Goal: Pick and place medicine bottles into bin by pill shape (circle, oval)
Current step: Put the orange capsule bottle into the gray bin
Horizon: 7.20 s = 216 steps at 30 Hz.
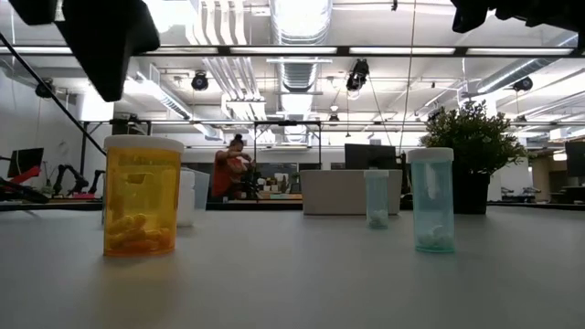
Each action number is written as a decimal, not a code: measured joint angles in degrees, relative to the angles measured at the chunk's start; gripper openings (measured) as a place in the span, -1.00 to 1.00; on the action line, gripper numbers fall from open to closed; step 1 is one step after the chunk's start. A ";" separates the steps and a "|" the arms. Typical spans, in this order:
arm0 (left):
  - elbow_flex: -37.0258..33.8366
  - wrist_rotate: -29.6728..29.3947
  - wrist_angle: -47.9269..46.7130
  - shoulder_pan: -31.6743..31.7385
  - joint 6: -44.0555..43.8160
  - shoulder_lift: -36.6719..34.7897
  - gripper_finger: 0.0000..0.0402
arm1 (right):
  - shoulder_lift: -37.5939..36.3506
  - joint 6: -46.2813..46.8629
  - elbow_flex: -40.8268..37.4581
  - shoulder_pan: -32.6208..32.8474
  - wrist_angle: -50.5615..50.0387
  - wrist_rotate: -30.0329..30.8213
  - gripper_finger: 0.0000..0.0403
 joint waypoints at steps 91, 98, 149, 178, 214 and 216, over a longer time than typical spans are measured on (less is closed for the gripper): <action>-4.74 -10.90 8.77 0.59 4.41 4.19 -0.03 | 0.00 -0.93 -0.07 -0.02 -2.14 2.91 0.11; 0.69 -8.81 3.39 4.38 11.55 1.12 -0.03 | 0.00 -0.11 -0.07 -0.02 -2.46 3.41 0.11; 9.70 15.49 30.83 60.79 85.74 -3.23 -0.03 | 0.46 -8.55 7.98 -3.78 -8.55 38.38 0.11; 9.70 25.29 40.48 59.86 68.11 7.80 -0.03 | 0.48 -8.20 8.00 -3.80 -13.62 38.96 0.11; 9.66 22.05 23.37 60.27 73.61 6.98 -0.03 | 45.92 -4.00 54.74 -34.82 -63.88 0.44 0.11; 9.64 22.04 20.08 59.67 74.72 6.54 -0.03 | 47.98 -5.58 56.42 -35.04 -64.70 -0.65 0.11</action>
